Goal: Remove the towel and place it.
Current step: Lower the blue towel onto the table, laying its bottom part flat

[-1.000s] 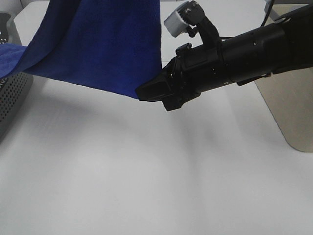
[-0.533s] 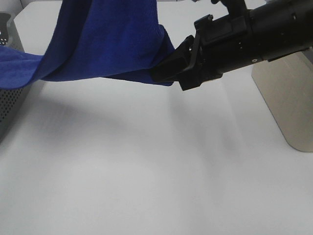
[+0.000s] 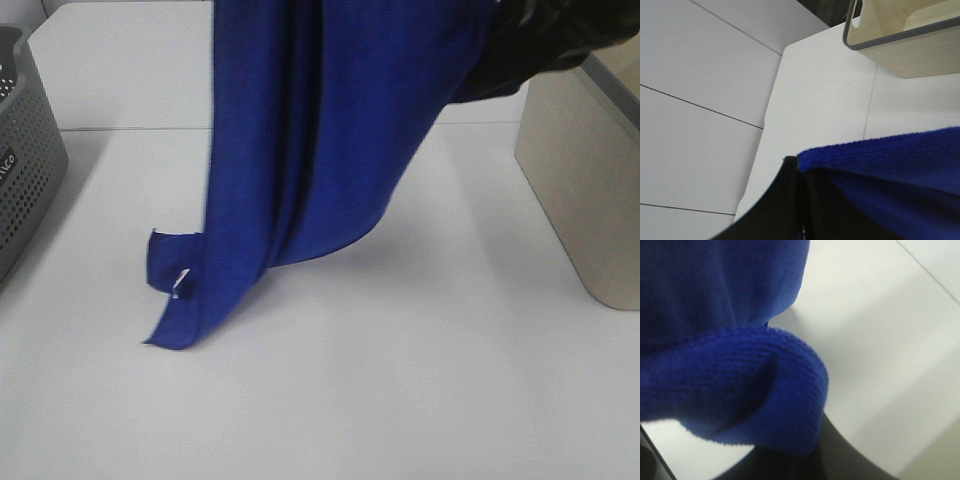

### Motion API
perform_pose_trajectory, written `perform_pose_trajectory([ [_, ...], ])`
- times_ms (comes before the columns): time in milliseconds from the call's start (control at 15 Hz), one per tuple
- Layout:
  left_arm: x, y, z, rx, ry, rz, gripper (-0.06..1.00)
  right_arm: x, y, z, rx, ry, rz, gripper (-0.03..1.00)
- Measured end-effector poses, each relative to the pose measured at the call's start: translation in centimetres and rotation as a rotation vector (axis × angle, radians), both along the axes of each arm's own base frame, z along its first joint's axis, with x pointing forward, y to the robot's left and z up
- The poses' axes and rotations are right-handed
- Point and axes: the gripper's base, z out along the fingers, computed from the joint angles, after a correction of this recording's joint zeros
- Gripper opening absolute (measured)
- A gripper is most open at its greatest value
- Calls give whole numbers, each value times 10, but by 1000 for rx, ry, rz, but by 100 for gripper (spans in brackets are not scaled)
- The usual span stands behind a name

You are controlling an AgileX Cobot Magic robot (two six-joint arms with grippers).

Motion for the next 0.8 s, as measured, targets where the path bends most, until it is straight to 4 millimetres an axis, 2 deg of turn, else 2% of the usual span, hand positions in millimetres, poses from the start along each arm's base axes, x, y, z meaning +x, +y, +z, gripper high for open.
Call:
perform_pose_trajectory([
  [133,3,4,1,50,-50,36,0,-3,-10,38,-68,-52,-26,0],
  [267,9,12,4,104,-120,117,0,-8,-14,76,-41,-137,-30,0],
  [333,11,15,6,106,-138,160,0,-10,-15,85,-34,-158,-31,0],
  [600,17,29,15,70,-215,338,0,-11,-18,91,-51,-182,-39,0],
  [800,19,34,20,69,-274,395,0,-12,-19,100,-46,-214,-45,0],
])
